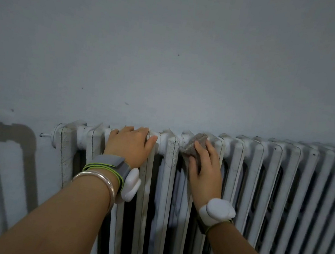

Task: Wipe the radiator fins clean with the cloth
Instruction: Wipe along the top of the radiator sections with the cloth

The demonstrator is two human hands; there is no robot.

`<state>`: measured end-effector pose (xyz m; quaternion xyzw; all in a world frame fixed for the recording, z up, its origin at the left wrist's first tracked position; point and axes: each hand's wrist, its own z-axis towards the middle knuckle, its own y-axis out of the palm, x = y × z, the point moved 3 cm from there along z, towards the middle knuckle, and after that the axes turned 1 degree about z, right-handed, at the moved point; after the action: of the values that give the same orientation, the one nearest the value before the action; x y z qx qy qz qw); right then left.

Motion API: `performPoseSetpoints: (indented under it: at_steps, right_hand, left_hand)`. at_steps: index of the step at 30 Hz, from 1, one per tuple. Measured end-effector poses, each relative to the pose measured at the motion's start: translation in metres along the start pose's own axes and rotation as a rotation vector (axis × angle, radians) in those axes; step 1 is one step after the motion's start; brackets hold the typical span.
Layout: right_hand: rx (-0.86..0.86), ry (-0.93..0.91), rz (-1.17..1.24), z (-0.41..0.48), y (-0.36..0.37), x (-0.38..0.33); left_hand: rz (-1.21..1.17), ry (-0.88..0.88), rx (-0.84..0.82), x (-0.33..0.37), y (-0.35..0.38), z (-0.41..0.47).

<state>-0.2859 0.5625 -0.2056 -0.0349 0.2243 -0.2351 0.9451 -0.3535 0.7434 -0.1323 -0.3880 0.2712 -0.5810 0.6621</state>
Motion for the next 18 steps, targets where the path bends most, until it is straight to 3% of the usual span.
performPoseSetpoints:
  at_steps: [18]
  right_hand:
    - [-0.237, 0.144, 0.000, -0.075, 0.003, 0.029]
  left_hand:
    - [0.014, 0.030, 0.040, -0.001, 0.003, 0.000]
